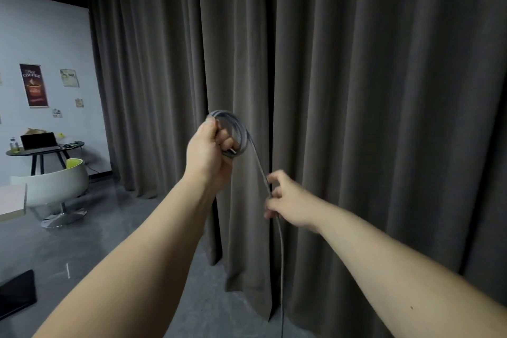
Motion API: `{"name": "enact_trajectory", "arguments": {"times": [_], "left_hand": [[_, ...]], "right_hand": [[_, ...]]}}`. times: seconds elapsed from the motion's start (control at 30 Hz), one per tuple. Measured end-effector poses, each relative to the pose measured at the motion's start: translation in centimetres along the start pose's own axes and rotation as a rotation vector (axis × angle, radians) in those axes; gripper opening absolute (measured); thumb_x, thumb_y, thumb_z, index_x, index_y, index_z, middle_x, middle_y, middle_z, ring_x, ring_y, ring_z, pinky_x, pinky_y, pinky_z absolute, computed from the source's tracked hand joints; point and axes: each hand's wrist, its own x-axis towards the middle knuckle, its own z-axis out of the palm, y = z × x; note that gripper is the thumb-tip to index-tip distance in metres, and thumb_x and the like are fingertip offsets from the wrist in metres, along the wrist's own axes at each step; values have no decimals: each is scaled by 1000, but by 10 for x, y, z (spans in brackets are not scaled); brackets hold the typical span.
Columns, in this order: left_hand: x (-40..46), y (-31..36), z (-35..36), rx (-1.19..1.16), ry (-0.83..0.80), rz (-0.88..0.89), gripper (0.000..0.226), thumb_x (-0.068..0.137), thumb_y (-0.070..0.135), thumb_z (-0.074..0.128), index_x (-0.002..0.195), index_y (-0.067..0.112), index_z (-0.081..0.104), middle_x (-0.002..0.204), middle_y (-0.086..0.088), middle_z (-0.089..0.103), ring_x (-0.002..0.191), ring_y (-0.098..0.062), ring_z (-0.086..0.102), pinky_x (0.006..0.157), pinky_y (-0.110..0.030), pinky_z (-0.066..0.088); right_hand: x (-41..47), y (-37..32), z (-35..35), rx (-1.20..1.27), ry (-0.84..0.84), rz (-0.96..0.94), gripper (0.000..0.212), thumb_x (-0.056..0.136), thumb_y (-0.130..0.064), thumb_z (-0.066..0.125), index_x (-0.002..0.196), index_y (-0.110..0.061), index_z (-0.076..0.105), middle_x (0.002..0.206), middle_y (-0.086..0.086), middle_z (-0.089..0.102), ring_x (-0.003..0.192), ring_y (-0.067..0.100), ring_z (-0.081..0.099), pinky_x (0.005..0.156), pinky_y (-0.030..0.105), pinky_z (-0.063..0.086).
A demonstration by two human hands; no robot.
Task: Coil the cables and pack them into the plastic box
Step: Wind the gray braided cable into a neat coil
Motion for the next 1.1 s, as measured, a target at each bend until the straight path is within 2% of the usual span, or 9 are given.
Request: {"name": "enact_trajectory", "arguments": {"times": [0.1, 0.17, 0.23, 0.3, 0.47, 0.6, 0.73, 0.9, 1.1], "left_hand": [[6, 14, -6, -74, 81, 47, 35, 106, 19, 35, 70, 20, 38, 52, 8, 30, 44, -5, 26, 47, -16, 29], [5, 17, -9, 69, 85, 114, 35, 105, 16, 35, 70, 20, 36, 54, 9, 32, 46, -6, 26, 49, -18, 26], [0, 13, -11, 367, 48, 193, 33, 103, 15, 35, 70, 20, 34, 55, 11, 34, 51, -6, 28, 54, -22, 25], [-6, 7, -13, 631, -8, 248, 34, 104, 19, 36, 70, 20, 33, 53, 14, 36, 52, -5, 31, 54, -21, 30], [-21, 1, -18, 872, -174, 242, 30, 106, 25, 35, 78, 15, 41, 62, 8, 40, 58, -6, 36, 59, -25, 35], [-36, -3, -18, 775, -333, 144, 33, 106, 24, 34, 90, -1, 49, 78, -8, 41, 71, -14, 39, 65, -21, 42], [-44, -1, -13, 672, -417, 139, 28, 96, 33, 35, 78, 13, 40, 61, 7, 29, 57, -9, 23, 53, -22, 22], [-50, 0, -9, 685, -419, 145, 37, 102, 28, 39, 68, 15, 37, 52, 14, 32, 48, -5, 24, 47, -18, 26], [-57, -2, -2, 479, -253, 60, 41, 105, 27, 38, 66, 13, 39, 50, 6, 29, 46, -11, 23, 51, -27, 26]], "right_hand": [[-5, 10, -2, -22, 224, 22, 17, 92, -8, 47, 88, -25, 47, 79, 6, 59, 69, 25, 66, 60, 37, 50], [-8, 2, -14, -348, 418, -89, 11, 94, -15, 47, 88, -22, 51, 79, 2, 59, 72, 26, 59, 63, 38, 49], [-15, -20, -24, -715, 384, -257, 14, 97, -21, 45, 99, -24, 59, 94, 0, 60, 87, 27, 58, 66, 33, 42], [-24, -50, -31, -836, 205, -390, 21, 98, -25, 46, 110, -25, 63, 106, -1, 58, 97, 25, 57, 73, 28, 39], [-34, -90, -36, -639, 67, -566, 21, 94, -23, 55, 109, -23, 70, 100, -5, 54, 96, 15, 55, 88, 30, 43], [-27, -84, -37, -324, 220, -632, 16, 90, -13, 61, 99, -16, 74, 91, 3, 59, 84, 14, 58, 82, 24, 44], [-24, -81, -33, -51, 398, -650, 4, 83, -11, 71, 86, -13, 73, 81, 2, 64, 77, 13, 61, 74, 26, 47], [-23, -76, -39, 60, 603, -552, 34, 66, -33, 85, 63, -17, 56, 54, -9, 47, 52, 5, 41, 53, 17, 35], [-26, -64, -20, 23, 577, -541, 16, 97, -24, 53, 104, -16, 64, 97, -2, 67, 89, 9, 62, 82, 23, 49]]}}
